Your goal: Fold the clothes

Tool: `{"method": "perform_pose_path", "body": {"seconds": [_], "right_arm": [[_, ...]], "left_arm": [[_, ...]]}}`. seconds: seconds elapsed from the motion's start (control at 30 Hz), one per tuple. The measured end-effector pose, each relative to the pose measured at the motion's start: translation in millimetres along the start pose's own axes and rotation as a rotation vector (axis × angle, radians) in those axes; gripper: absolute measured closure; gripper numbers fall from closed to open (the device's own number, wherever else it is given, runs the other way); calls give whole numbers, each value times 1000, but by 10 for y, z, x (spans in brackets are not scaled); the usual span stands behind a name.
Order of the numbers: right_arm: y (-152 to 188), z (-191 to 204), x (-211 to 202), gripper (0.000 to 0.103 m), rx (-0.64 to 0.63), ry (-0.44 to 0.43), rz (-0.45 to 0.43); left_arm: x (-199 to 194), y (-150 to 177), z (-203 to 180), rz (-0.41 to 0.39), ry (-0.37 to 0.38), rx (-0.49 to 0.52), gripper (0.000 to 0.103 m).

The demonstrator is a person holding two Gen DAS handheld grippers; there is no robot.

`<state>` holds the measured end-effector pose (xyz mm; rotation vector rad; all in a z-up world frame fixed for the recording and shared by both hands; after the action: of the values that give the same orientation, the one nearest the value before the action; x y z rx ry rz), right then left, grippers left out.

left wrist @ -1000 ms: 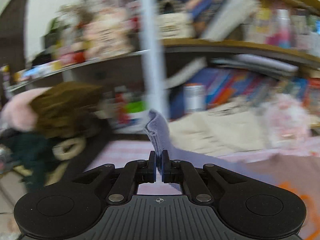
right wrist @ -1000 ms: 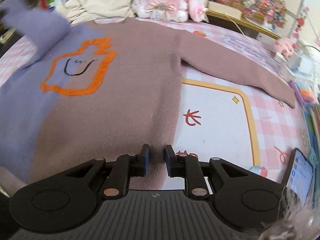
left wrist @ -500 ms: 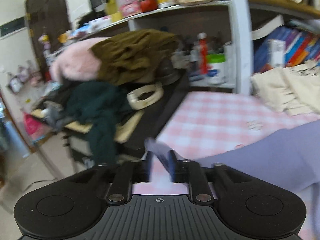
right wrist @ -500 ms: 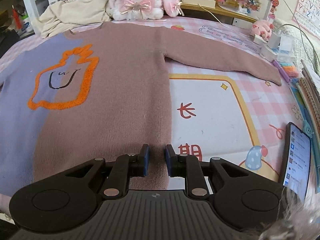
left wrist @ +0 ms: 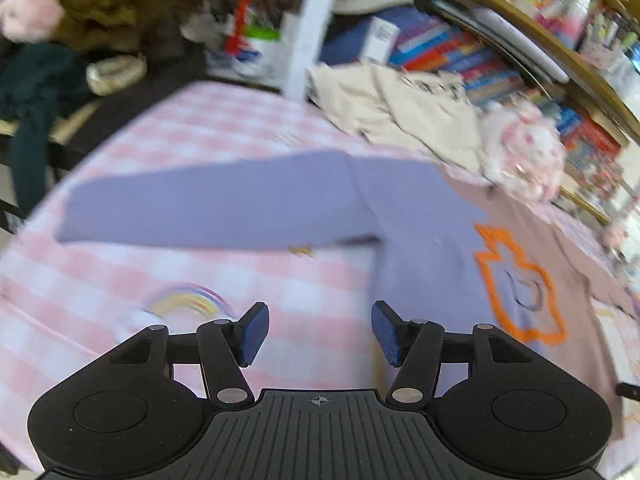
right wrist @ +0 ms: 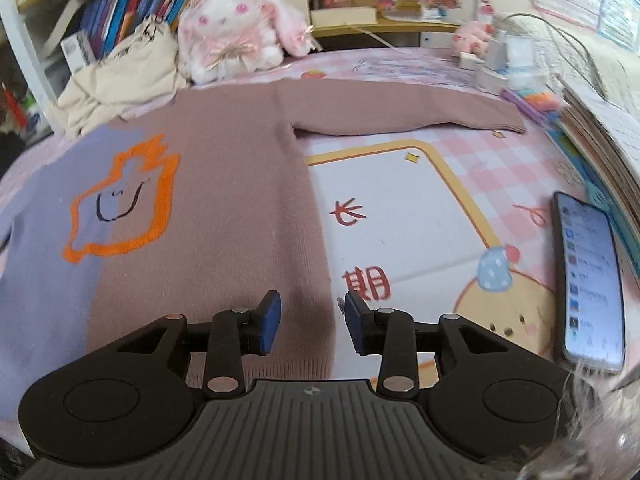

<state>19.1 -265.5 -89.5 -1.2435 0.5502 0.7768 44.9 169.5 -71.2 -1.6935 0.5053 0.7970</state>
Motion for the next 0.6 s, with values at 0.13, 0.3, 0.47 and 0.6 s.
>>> {"method": "perform_pose_path", "body": {"seconds": [0.13, 0.3, 0.47, 0.6], "right_arm": [[98, -27, -37, 69, 38, 3, 21], [236, -87, -74, 74, 97, 7, 31], [272, 19, -58, 89, 37, 3, 46], [265, 92, -17, 89, 14, -1, 41]], "left_arm": [[62, 95, -182, 27, 37, 62, 46], [166, 218, -407, 64, 49, 133, 51], [269, 305, -504, 75, 41, 183, 62], [356, 210, -459, 65, 25, 196, 95]]}}
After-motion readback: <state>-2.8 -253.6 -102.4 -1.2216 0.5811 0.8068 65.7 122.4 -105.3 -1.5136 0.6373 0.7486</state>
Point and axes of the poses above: each gripper's, at about its wrist camera, not at the fingertips, and x roughly the way its jaws point, z to its left, y to its underside, the point moved 10 cm from there along x, roughly the way its jaws point, and after that the axes turned 9 degrees about -y, right-handed, at the moved point
